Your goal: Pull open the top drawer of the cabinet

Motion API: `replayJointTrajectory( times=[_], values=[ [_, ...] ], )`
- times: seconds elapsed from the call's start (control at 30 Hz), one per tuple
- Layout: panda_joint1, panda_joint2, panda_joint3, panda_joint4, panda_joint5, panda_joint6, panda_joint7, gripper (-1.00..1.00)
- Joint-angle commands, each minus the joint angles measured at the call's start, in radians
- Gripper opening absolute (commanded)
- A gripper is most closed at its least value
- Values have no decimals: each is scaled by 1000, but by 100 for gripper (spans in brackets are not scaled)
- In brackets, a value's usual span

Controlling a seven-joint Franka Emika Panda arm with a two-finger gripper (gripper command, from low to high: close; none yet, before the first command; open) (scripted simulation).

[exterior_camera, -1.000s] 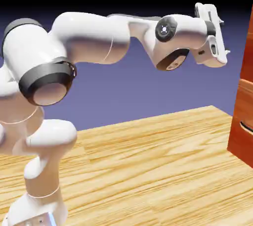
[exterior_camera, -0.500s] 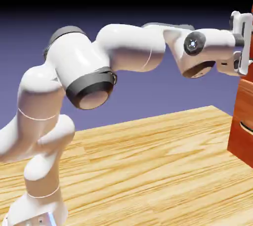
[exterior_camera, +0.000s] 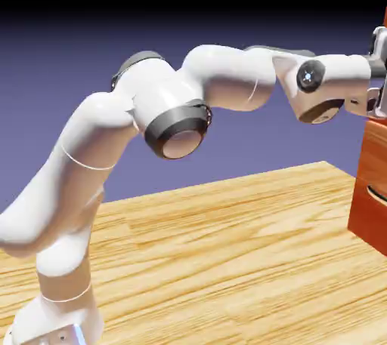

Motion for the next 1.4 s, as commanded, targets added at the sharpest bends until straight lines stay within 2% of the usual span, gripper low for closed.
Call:
replayJointTrajectory(
  times=[0.0, 0.17, 0.53, 0.57, 0.6, 1.0, 1.37],
  values=[
    [36, -1, -34, 20, 4, 7, 14, 0],
    [178, -3, -165, 96, 18, 32, 67, 0],
    [426, -167, -430, 462, 42, -119, 110, 0],
    [426, -167, -430, 462, 42, -119, 110, -100],
    [426, -167, -430, 462, 42, -119, 110, -100],
    [150, 38, -172, 27, -48, 53, 158, -100],
    [-203, 254, 76, -365, -191, 175, 365, -100]
  ],
)
